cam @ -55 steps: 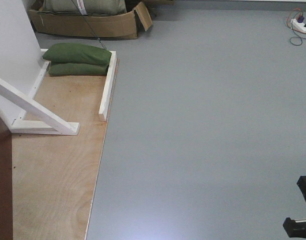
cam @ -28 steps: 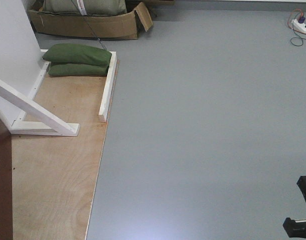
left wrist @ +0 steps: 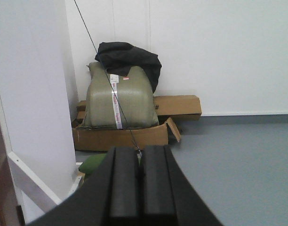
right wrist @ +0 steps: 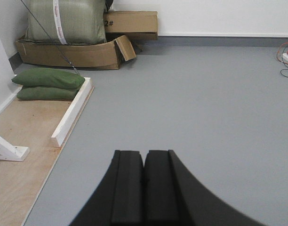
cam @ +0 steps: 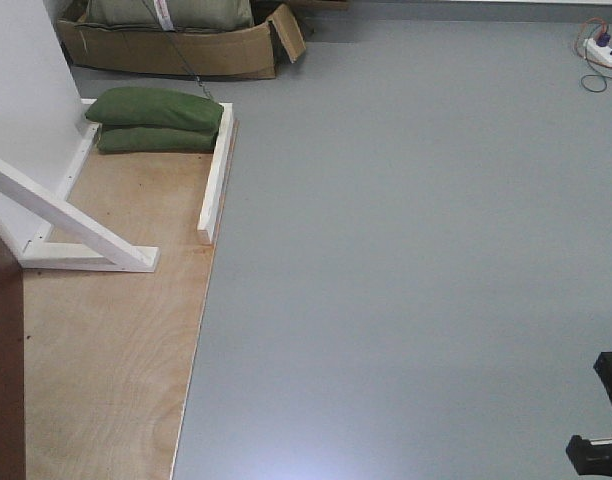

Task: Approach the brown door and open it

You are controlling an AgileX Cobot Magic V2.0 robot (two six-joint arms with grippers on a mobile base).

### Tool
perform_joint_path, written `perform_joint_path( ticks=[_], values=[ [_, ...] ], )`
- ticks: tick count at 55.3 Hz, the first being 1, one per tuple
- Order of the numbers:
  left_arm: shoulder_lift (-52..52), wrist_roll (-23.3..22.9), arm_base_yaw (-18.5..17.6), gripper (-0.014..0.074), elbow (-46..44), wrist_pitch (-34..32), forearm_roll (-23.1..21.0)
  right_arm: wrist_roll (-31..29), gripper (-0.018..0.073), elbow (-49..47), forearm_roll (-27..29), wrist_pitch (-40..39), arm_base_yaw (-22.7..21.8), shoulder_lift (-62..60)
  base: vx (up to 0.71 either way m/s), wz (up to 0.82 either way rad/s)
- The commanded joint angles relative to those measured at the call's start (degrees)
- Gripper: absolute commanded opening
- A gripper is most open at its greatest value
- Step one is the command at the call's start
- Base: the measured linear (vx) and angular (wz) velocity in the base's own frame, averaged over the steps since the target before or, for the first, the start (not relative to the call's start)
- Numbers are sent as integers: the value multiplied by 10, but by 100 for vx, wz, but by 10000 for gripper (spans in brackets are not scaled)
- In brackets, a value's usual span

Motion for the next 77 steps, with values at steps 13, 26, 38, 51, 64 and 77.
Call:
perform_joint_path(
  ticks=[13, 26, 38, 51, 64, 77],
  values=[
    [137, -15, 1, 137, -188, -104, -5, -4, 0, 2, -2, -44, 1, -3, 0, 0],
    [266, 8, 1, 137, -420, -38, 43, -4, 0, 2, -2, -44, 1, -3, 0, 0],
    [316, 98, 1, 137, -575, -3, 150, -4, 0, 2, -2, -44, 1, -3, 0, 0],
    [327, 148, 25, 137, -696, 99, 336, -4, 0, 2, -2, -44, 1, -3, 0, 0],
    [335, 38, 110, 137, -779, 304, 501, -4, 0, 2, -2, -44, 1, -3, 0, 0],
    [344, -270, 156, 137, -792, 478, 719, -4, 0, 2, -2, -44, 1, -3, 0, 0]
  ],
)
